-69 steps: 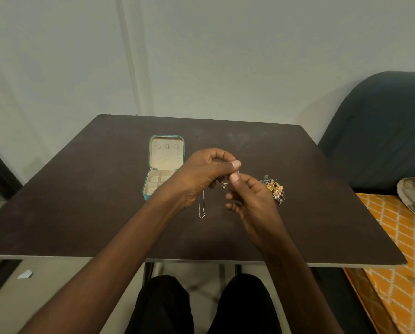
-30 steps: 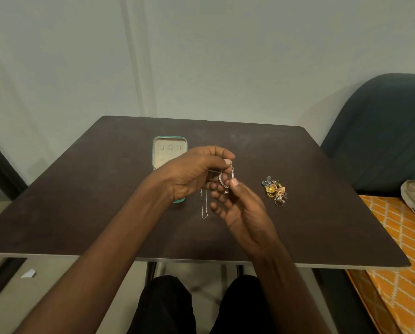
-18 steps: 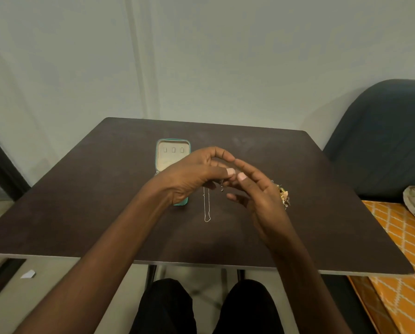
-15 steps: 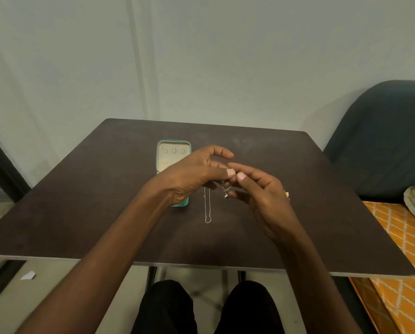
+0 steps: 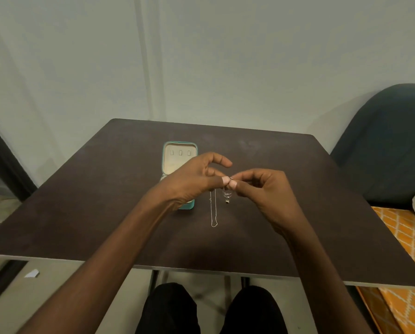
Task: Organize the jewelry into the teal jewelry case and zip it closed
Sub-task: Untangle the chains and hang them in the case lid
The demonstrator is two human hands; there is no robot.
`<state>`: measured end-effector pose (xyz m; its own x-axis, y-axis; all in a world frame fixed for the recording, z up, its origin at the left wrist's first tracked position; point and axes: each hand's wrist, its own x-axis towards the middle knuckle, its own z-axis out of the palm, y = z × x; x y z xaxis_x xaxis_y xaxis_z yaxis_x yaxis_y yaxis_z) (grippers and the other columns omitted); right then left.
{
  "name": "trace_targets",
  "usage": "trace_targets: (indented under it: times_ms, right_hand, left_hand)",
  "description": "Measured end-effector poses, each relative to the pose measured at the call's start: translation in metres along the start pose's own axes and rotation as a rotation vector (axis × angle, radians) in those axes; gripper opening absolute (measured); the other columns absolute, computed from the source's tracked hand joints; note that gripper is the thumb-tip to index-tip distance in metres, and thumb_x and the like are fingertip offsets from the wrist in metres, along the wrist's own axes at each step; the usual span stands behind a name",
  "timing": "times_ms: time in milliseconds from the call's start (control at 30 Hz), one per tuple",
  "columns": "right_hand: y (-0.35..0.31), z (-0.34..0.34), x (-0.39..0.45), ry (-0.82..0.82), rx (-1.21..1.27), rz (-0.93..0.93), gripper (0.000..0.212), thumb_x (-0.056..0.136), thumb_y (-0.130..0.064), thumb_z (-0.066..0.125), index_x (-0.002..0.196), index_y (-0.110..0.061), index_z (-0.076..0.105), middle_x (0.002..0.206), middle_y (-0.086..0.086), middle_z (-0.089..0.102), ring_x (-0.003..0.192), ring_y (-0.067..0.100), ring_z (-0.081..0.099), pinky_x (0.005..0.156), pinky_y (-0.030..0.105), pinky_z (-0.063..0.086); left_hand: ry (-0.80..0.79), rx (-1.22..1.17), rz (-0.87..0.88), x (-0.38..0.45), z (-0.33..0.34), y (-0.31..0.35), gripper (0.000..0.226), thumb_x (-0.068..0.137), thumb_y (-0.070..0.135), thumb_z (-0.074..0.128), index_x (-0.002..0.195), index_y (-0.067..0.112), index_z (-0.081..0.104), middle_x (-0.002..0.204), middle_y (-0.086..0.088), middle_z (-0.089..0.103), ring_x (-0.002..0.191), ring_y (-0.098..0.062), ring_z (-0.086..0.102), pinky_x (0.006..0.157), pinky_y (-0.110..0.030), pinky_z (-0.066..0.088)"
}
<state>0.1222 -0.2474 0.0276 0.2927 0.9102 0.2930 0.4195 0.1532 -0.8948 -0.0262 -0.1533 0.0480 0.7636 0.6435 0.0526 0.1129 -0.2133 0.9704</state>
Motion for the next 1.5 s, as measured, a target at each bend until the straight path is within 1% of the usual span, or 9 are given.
trace_targets:
  times_ms: [133,233,300,433,600,833,1000,1300,1500]
  right_hand:
    - [-0.004,0.012,0.008,0.039,-0.275,-0.074,0.001,0.081,-0.022,0.07,0.08,-0.022,0.07,0.073,-0.01,0.069,0.071,0.0,0.063,0.061,0.011,0.048]
    - [-0.007,0.022,0.016,-0.004,-0.361,-0.091,0.006,0.086,-0.021,0.064,0.081,-0.024,0.064,0.077,-0.013,0.065,0.076,0.0,0.06,0.063,0.009,0.045]
    - [-0.009,0.028,0.024,-0.033,-0.394,-0.091,0.006,0.088,-0.02,0.062,0.083,-0.022,0.063,0.08,-0.01,0.064,0.079,0.003,0.06,0.064,0.01,0.044]
    - [-0.015,0.036,0.042,-0.11,-0.436,-0.101,0.008,0.088,-0.02,0.061,0.081,-0.02,0.064,0.081,-0.009,0.061,0.082,0.009,0.059,0.073,0.026,0.048]
    - [-0.021,0.048,0.067,-0.164,-0.379,-0.077,0.011,0.09,-0.022,0.058,0.086,-0.016,0.065,0.081,-0.003,0.066,0.076,0.013,0.06,0.069,0.028,0.048]
    - [-0.02,0.061,0.084,-0.226,-0.417,-0.046,0.012,0.092,-0.021,0.054,0.089,-0.014,0.063,0.076,-0.01,0.059,0.071,0.004,0.054,0.062,0.019,0.045]
    - [-0.02,0.076,0.096,-0.283,-0.468,-0.052,0.013,0.091,-0.021,0.055,0.081,-0.017,0.062,0.065,-0.013,0.053,0.057,0.0,0.047,0.05,0.005,0.036]
    - [-0.017,0.098,0.115,-0.324,-0.464,-0.044,0.014,0.089,-0.017,0.057,0.077,-0.018,0.064,0.063,-0.014,0.06,0.057,-0.012,0.052,0.054,0.003,0.038]
    - [-0.015,0.093,0.117,-0.301,-0.471,-0.053,0.011,0.088,-0.02,0.06,0.08,-0.018,0.066,0.065,-0.013,0.06,0.059,-0.003,0.054,0.054,0.009,0.04]
  left_hand:
    - [0.049,0.067,0.011,0.0,-0.007,-0.006,0.027,0.087,0.007,0.062,0.109,0.019,0.054,0.074,0.004,0.071,0.075,-0.006,0.064,0.069,-0.009,0.045]
    - [0.077,0.069,0.024,0.0,-0.016,-0.012,0.026,0.088,0.006,0.06,0.11,0.018,0.054,0.077,0.001,0.071,0.078,-0.014,0.062,0.078,-0.026,0.046]
    - [0.094,0.065,0.029,0.0,-0.023,-0.016,0.027,0.087,0.005,0.061,0.111,0.017,0.053,0.082,-0.003,0.071,0.082,-0.013,0.064,0.085,-0.027,0.048]
    - [0.146,0.003,0.033,0.001,-0.036,-0.027,0.028,0.083,0.009,0.067,0.107,0.019,0.055,0.077,0.0,0.071,0.078,-0.007,0.067,0.081,-0.023,0.051]
    - [0.19,-0.078,0.025,0.005,-0.043,-0.046,0.026,0.084,0.006,0.065,0.108,0.013,0.058,0.072,0.003,0.067,0.076,-0.01,0.065,0.087,-0.035,0.05]
    - [0.285,-0.442,-0.011,0.008,-0.046,-0.069,0.019,0.082,0.004,0.064,0.096,0.016,0.061,0.086,-0.005,0.068,0.085,-0.018,0.065,0.081,-0.03,0.052]
    - [0.414,-0.498,-0.008,0.015,-0.055,-0.081,0.018,0.083,0.005,0.064,0.097,0.016,0.06,0.096,-0.009,0.065,0.093,-0.022,0.064,0.079,-0.033,0.053]
    - [0.452,-0.501,0.076,0.024,-0.067,-0.093,0.03,0.083,0.001,0.063,0.107,0.017,0.054,0.073,0.0,0.066,0.074,-0.012,0.064,0.065,-0.021,0.052]
    - [0.442,-0.549,0.079,0.027,-0.067,-0.095,0.031,0.083,-0.001,0.063,0.106,0.018,0.056,0.079,-0.007,0.068,0.073,-0.011,0.067,0.065,-0.021,0.053]
